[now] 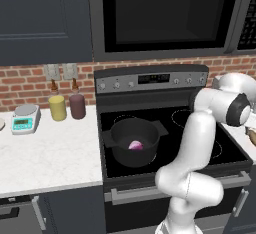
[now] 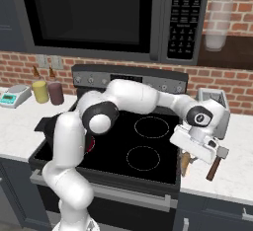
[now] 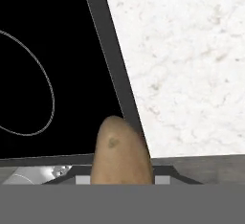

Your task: Put the sweet potato and onion in the pot. Retrieve the spatula and lightly stir the vegetables in the pot.

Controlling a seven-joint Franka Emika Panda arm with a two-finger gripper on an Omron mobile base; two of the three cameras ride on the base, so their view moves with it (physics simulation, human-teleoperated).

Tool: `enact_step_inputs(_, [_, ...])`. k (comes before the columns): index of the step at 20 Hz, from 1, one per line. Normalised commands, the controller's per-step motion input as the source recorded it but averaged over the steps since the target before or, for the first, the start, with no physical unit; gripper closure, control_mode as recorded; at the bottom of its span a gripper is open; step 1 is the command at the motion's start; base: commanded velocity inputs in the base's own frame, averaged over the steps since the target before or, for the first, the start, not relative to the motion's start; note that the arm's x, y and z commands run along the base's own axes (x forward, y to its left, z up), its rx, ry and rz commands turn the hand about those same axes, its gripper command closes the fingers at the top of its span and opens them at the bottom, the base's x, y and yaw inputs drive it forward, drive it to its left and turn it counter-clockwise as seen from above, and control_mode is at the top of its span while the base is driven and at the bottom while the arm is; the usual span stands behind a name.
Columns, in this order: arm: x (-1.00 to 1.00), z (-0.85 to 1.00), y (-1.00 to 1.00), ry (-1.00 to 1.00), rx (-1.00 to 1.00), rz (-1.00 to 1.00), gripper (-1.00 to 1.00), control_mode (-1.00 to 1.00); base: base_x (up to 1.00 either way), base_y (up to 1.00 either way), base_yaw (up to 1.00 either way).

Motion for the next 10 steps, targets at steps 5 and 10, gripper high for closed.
enact_step_inputs(5, [-0.83,0.67,1.0,-0.24,-0.02,0.01,1.0,-1.0,0.0,0.0,0.0])
enact_step_inputs(10, [-0.63,0.95,1.0,-0.2,0.0,0.06,1.0,-1.0,0.0,0.0,0.0])
